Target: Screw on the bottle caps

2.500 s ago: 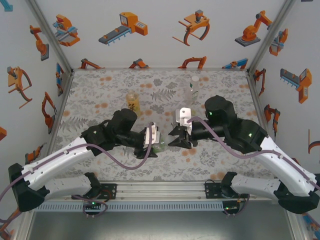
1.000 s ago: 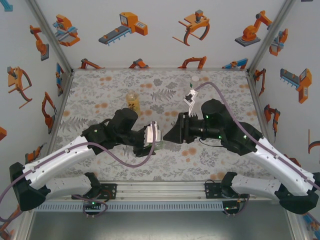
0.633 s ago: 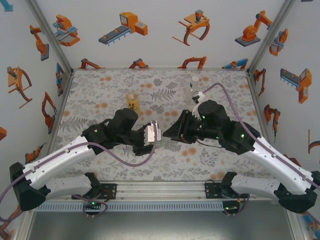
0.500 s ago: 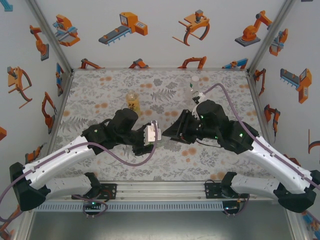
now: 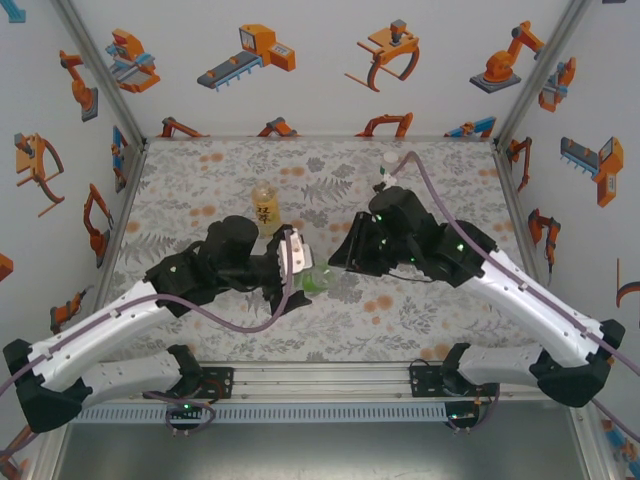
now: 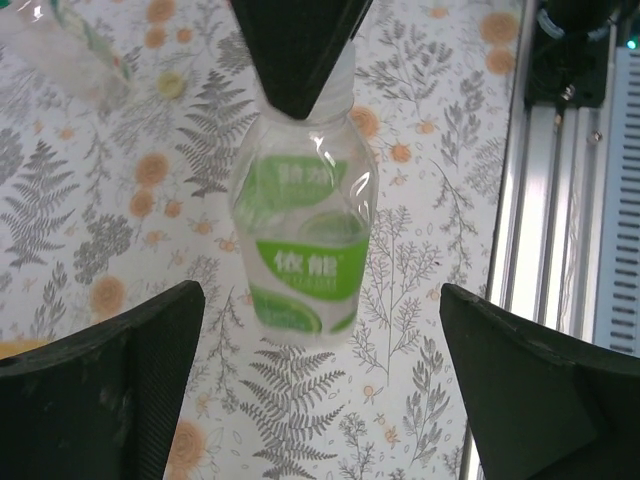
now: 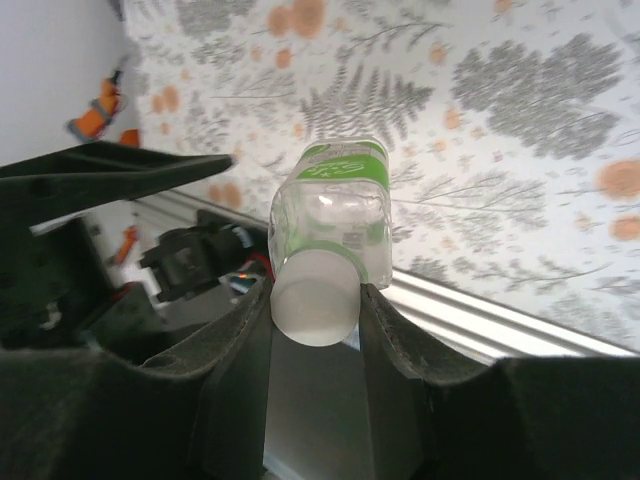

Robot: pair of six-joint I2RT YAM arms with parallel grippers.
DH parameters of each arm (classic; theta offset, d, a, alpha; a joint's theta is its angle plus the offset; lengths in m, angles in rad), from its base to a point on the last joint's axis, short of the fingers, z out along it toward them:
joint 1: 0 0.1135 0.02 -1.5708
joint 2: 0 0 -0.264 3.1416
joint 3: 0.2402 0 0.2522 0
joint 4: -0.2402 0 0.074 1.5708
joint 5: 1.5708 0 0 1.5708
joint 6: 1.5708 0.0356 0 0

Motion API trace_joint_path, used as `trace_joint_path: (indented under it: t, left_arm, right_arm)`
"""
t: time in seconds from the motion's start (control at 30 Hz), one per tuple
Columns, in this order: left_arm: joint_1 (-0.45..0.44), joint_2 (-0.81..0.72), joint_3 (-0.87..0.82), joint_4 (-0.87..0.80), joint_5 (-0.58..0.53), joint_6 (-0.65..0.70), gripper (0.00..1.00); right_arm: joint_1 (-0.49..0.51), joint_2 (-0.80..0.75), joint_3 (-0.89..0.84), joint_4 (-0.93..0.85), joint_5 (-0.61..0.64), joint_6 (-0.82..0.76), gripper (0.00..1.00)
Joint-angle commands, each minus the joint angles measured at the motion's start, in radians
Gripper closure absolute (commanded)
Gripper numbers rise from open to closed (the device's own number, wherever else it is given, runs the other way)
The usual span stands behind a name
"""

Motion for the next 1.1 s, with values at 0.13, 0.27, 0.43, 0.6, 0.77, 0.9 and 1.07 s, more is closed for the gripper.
trace_joint_path:
  t: [0.13,0.27,0.43,0.6,0.77,0.9,1.07]
  left_arm:
    - [0.045,-0.084,-0.074,0.088,-0.151,-0.275,0.07]
    - [0.066,-0.109,-0.092,0.085,-0.195,-0.408,0.08]
    - [0.066,-0.140,-0.150,0.148,-0.130,-0.482,0.11]
    - [0.067,-0.142,-0.155,0.113,-0.137,-0.534,0.12]
    - [0.069,-0.155,-0.175,0.101,-0.147,-0.548,0.12]
    - [0.068,-0.157,-0.190,0.111,-0.156,-0.549,0.12]
    - [0.070,-0.146,-0.189,0.111,-0.167,-0.542,0.12]
  right_arm:
    - [-0.121,0.185,0.202,-0.155,0.090,-0.318,1.00]
    - [-0.201,0.302,0.286,-0.160,0.093,-0.428,1.00]
    - [-0.293,0.470,0.441,-0.154,0.076,-0.552,1.00]
    - [-0.348,0.652,0.627,-0.186,0.045,-0.634,1.00]
    - [-0.395,0.814,0.799,-0.223,0.008,-0.686,1.00]
    - [-0.422,0.912,0.902,-0.233,-0.017,-0.700,1.00]
    - [-0.440,0.996,0.983,-0.228,-0.044,-0.711,1.00]
